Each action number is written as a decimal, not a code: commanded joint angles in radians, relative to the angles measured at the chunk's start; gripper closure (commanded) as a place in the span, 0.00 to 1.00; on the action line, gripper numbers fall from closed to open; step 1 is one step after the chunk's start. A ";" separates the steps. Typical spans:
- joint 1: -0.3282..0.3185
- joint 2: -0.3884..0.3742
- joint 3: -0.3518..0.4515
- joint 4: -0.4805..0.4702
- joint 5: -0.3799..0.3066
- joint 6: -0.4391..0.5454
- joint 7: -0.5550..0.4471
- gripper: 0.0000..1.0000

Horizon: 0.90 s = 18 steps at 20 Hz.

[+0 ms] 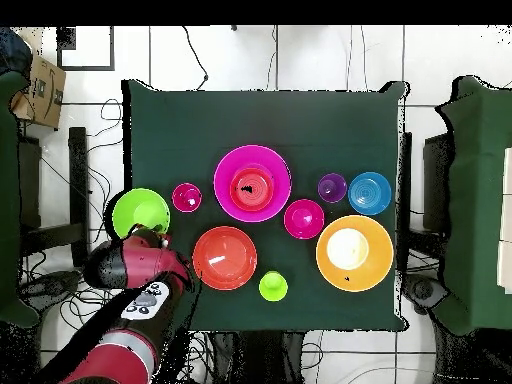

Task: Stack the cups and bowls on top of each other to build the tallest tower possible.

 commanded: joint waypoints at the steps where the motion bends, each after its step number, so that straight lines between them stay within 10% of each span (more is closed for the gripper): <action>1: -0.007 0.091 0.094 -0.064 0.040 0.007 0.175 1.00; 8: -0.019 0.019 0.073 -0.023 0.010 0.013 0.161 1.00; 18: -0.163 -0.404 0.096 0.235 -0.098 0.206 0.050 1.00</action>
